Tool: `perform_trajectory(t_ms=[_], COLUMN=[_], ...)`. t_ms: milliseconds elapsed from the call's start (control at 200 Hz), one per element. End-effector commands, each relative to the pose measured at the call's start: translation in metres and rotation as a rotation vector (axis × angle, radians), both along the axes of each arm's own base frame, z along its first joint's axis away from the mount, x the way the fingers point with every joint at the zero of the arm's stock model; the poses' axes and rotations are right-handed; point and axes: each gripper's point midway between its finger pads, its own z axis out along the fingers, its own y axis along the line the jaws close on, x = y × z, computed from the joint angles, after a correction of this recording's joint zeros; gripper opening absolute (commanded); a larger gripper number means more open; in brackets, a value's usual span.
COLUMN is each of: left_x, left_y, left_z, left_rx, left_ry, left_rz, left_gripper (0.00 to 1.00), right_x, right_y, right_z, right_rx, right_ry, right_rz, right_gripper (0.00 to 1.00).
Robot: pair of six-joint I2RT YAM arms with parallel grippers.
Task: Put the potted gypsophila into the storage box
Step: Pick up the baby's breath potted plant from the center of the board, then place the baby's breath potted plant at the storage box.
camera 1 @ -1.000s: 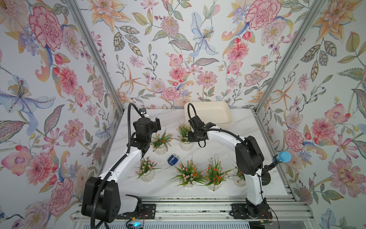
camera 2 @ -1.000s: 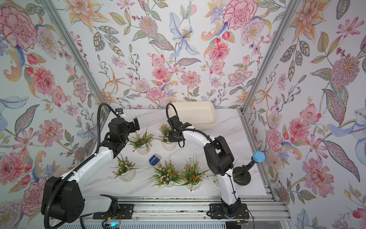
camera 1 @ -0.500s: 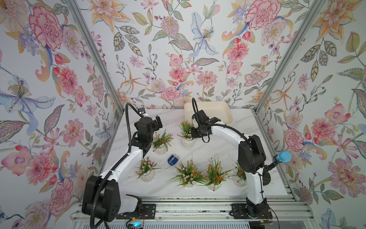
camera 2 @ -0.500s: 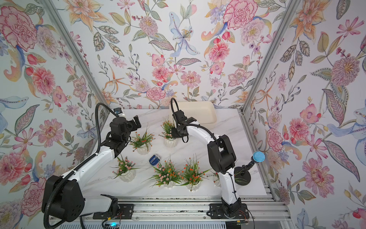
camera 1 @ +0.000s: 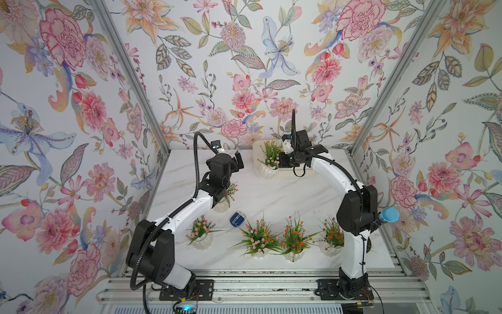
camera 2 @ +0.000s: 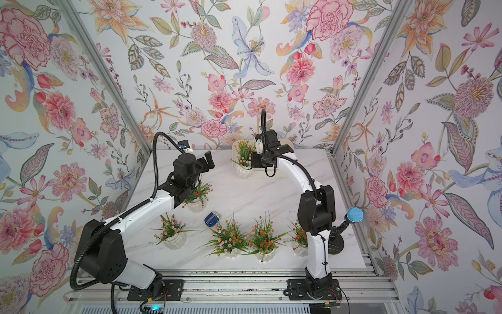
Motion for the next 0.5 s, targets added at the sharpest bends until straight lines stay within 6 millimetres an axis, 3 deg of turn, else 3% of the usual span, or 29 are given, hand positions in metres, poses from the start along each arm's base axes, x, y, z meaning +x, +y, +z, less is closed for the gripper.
perform_trajectory(t_ms=[0, 30, 120, 305, 495], left_x=[0.005, 0.009, 0.01, 0.012, 0.019], left_y=[-0.018, -0.026, -0.045, -0.083, -0.111], left_z=[0.017, 0.005, 0.003, 0.012, 0.021], left_rx=[-0.058, -0.055, -0.082, -0.108, -0.064], left_ry=[-0.038, -0.015, -0.016, -0.033, -0.042], left_rz=[-0.022, -0.035, -0.069, -0.135, -0.212], left_gripper=[1.0, 1.0, 1.0, 1.0, 1.0], right_x=[0.013, 0.02, 0.042, 0.083, 0.114], right_y=[-0.013, -0.02, -0.045, -0.103, -0.138], right_z=[0.072, 0.073, 0.064, 0.027, -0.008], right_rx=[0.081, 0.075, 0.049, -0.056, -0.069], right_ry=[-0.155, -0.163, -0.167, -0.155, -0.115], right_rz=[-0.004, -0.024, -0.088, -0.228, -0.301], right_gripper=[0.0, 0.0, 0.0, 0.0, 0.0])
